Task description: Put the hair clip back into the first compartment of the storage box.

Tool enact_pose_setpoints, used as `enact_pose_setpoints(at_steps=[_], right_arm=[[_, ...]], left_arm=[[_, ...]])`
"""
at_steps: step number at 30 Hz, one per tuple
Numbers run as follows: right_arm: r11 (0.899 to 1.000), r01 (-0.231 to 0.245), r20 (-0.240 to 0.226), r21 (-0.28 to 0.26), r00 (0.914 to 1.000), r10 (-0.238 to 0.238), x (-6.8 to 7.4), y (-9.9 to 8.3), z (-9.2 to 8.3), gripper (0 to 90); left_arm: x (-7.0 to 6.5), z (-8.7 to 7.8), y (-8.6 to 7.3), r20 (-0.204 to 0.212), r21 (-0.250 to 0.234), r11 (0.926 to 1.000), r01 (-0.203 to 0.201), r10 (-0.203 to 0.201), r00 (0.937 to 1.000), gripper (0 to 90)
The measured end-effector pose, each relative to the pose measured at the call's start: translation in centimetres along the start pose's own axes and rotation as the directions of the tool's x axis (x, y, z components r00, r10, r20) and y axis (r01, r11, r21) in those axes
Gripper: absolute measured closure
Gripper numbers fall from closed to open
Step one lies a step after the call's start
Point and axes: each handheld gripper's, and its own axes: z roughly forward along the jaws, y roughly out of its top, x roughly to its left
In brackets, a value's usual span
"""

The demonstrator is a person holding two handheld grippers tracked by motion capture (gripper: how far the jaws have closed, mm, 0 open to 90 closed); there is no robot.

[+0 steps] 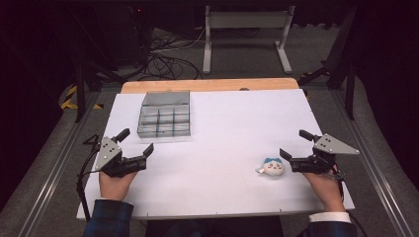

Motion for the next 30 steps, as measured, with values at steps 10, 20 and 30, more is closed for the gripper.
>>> enact_pose_setpoints(at_steps=[10, 20, 30], right_arm=[[0.987, 0.023, -0.075, 0.156, 0.9971, -0.011, -0.1, -1.1, 1.3, 10.7], [0.952, 0.094, -0.153, 0.291, 0.9869, -0.051, 0.4, -2.3, 2.6, 18.9], [0.931, 0.116, -0.272, 0.346, 0.9621, -0.018, 0.6, -3.0, 3.0, 20.0]], left_arm=[[-0.1, 0.2, 0.0, 0.008, 0.016, 0.9998, -0.009, 0.009, 0.9999, 7.2], [-0.4, 0.5, -0.1, 0.020, 0.038, 0.9988, -0.030, 0.029, 0.9994, 7.7], [-0.6, 0.7, -0.1, 0.026, 0.043, 0.9987, -0.029, 0.028, 0.9993, 7.7]])
